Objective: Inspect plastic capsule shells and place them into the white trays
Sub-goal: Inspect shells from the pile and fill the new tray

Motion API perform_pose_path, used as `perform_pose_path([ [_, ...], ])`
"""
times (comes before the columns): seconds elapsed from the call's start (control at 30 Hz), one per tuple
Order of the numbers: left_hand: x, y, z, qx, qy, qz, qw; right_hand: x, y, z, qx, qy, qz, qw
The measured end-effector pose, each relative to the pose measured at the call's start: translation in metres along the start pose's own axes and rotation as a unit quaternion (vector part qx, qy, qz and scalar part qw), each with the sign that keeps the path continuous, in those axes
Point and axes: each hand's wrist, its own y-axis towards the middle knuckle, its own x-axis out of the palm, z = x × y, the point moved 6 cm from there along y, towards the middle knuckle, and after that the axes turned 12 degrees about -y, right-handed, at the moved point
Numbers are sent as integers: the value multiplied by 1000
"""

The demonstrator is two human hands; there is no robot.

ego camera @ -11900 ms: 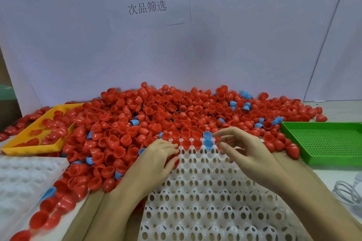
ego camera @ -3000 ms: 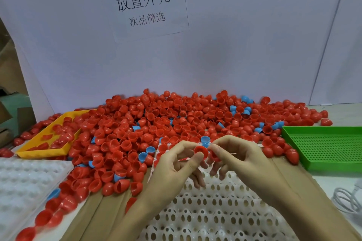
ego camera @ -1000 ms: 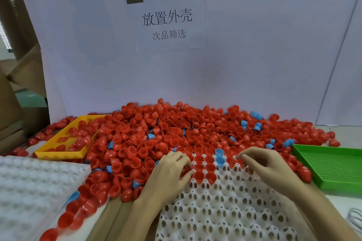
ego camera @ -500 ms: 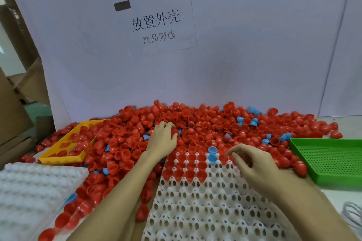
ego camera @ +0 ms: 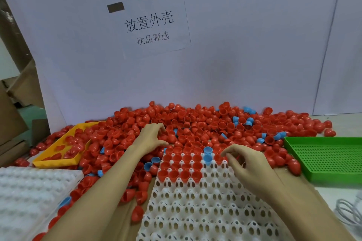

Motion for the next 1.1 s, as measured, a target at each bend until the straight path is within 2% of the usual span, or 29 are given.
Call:
perform_pose_path([
  [0.13,-21,-21,10,33,-83,83,993,-1,2,1,14,1,-4,1000],
  [0.23,-29,-47,50,65,-246,134,958,-4,4,4,70,130,-61,987],
  [0.3,-22,-69,87,90,-352,105,926,-4,0,-4,92,252,-130,955],
  [0.37,-7,-92,121,106,-437,59,891,-3,-5,-14,82,317,-184,927],
  [0.5,26,-125,152,68,-548,13,833,5,-16,-32,56,385,-272,880],
  [0.6,39,-133,150,14,-593,14,805,9,-19,-33,65,373,-286,880],
  [0.73,40,-134,140,7,-588,19,809,11,-18,-31,85,364,-284,883],
  [0.9,41,-139,138,10,-584,-53,810,14,-16,-26,124,361,-259,888],
  [1.0,35,-142,137,38,-552,-109,826,10,-15,-24,130,367,-236,890],
  [1.1,29,-143,134,45,-539,-113,834,11,-17,-25,130,359,-243,892],
])
